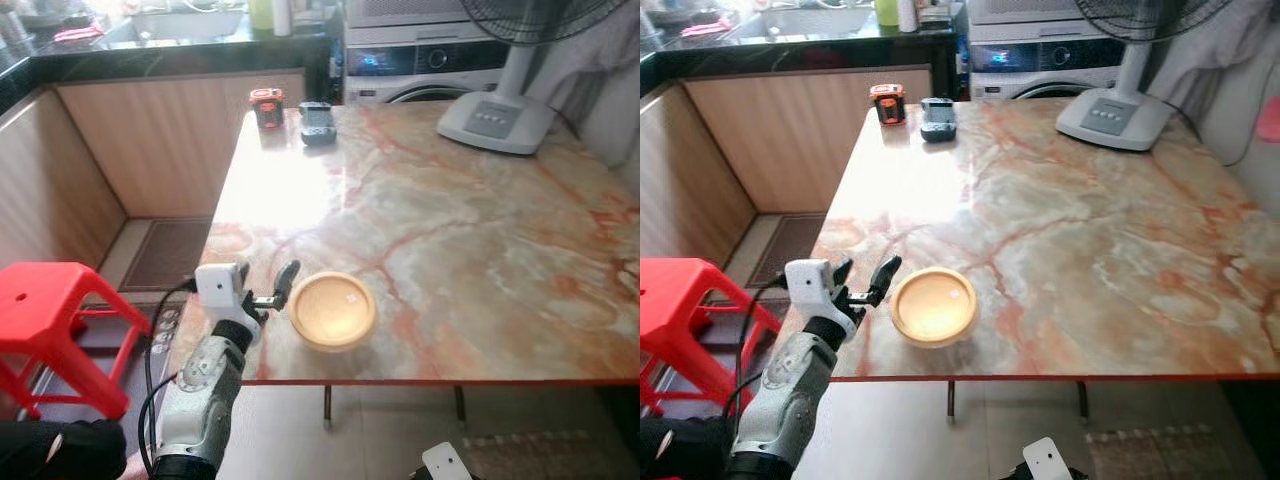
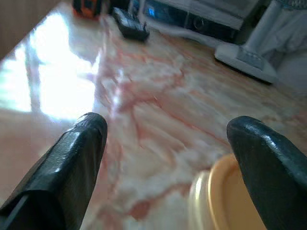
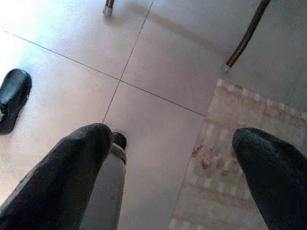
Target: Restocking fridge
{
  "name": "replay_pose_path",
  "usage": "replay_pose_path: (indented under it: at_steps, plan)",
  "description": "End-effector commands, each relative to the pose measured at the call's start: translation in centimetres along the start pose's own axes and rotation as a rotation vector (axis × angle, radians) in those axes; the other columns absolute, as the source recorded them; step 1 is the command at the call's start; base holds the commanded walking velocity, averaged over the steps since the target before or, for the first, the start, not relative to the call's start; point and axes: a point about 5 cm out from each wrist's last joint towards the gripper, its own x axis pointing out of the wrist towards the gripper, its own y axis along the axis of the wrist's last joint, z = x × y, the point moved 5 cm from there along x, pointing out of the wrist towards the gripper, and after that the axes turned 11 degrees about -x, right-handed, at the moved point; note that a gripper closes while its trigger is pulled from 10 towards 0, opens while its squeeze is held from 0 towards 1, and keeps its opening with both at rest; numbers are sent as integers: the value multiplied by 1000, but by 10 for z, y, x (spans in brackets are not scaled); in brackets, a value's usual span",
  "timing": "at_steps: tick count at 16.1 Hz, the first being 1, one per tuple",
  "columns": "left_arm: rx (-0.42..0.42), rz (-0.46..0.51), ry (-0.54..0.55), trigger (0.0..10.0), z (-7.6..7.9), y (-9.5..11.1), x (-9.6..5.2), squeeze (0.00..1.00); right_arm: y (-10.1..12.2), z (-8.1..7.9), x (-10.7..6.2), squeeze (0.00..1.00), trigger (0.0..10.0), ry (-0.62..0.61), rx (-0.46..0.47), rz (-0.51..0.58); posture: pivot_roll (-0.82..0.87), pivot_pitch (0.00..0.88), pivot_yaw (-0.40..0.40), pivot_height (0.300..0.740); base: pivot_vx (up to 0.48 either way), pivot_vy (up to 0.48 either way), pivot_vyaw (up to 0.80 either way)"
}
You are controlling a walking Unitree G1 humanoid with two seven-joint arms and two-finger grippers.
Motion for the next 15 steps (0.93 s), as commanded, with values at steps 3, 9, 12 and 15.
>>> replay_pose_path:
  at_steps: [3,9,12,15]
  plan:
    - [-63,-23,-30,10000,3,2,5,0,-1,-1,0,0,10000,3,7,3,-9,0,63,740,0,0,0]
    - [-129,-101,-107,10000,19,-12,8,1000,-1,-1,0,0,10000,3,13,6,-14,0,62,740,0,0,0]
    - [-112,-115,-91,10000,16,-15,9,1000,-1,-1,0,0,10000,3,13,6,-14,0,62,740,0,0,0]
    - [-130,-104,-36,10000,6,-14,7,1000,-1,-1,0,0,10000,4,15,6,-14,0,61,740,0,0,0]
